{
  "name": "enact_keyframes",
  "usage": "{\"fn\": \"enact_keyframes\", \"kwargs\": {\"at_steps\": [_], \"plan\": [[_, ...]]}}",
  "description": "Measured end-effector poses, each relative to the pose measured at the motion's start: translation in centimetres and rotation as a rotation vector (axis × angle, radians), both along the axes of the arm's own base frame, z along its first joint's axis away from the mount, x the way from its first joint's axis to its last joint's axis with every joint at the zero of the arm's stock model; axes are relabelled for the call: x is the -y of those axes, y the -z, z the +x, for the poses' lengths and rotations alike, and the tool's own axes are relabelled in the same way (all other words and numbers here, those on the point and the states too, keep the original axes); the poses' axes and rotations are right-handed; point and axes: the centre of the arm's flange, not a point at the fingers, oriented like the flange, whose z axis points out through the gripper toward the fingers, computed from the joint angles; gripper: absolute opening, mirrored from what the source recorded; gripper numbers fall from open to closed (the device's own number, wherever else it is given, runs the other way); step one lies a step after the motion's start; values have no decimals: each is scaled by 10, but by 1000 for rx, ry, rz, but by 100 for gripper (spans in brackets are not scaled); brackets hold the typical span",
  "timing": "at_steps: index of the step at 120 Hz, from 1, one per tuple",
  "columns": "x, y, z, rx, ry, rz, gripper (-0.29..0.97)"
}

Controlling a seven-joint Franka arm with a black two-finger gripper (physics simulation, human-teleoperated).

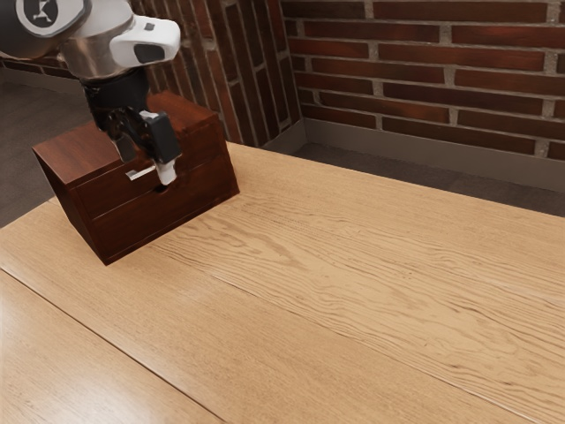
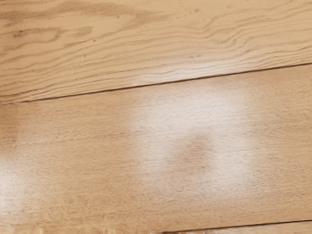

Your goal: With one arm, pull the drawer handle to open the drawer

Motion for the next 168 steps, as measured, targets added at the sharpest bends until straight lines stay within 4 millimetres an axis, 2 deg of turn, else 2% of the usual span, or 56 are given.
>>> {"fn": "enact_keyframes", "kwargs": {"at_steps": [8, 17, 33, 39, 43, 46, 49, 53, 60, 63, 66, 69, 82, 89, 98, 109, 126, 143, 159, 168], "plan": [[-86, 1, -18, 12, -173, 33, 68], [-155, 2, -40, 31, -300, 61, 68], [-251, 22, -67, 85, -387, 81, 68], [-279, 27, -75, 102, -405, 97, 68], [-289, 33, -72, 109, -394, 110, 68], [-285, 33, -61, 121, -361, 122, 68], [-266, 31, -42, 138, -299, 131, 68], [-219, 23, -7, 172, -179, 141, 68], [-111, 13, 52, 226, 62, 141, 68], [-73, 11, 70, 244, 144, 141, 68], [-50, 11, 84, 257, 199, 142, 68], [-43, 11, 95, 269, 227, 148, 67], [-66, 19, 121, 283, 258, 174, 68], [-71, 36, 137, 262, 283, 174, 68], [-84, 70, 156, 213, 305, 162, 68], [-108, 75, 171, 214, 314, 186, 68], [-151, 99, 169, 157, 313, 170, 68], [-187, 140, 165, 75, 314, 139, 68], [-209, 161, 165, 49, 327, 137, 68], [-215, 163, 166, 51, 341, 140, 68]]}}
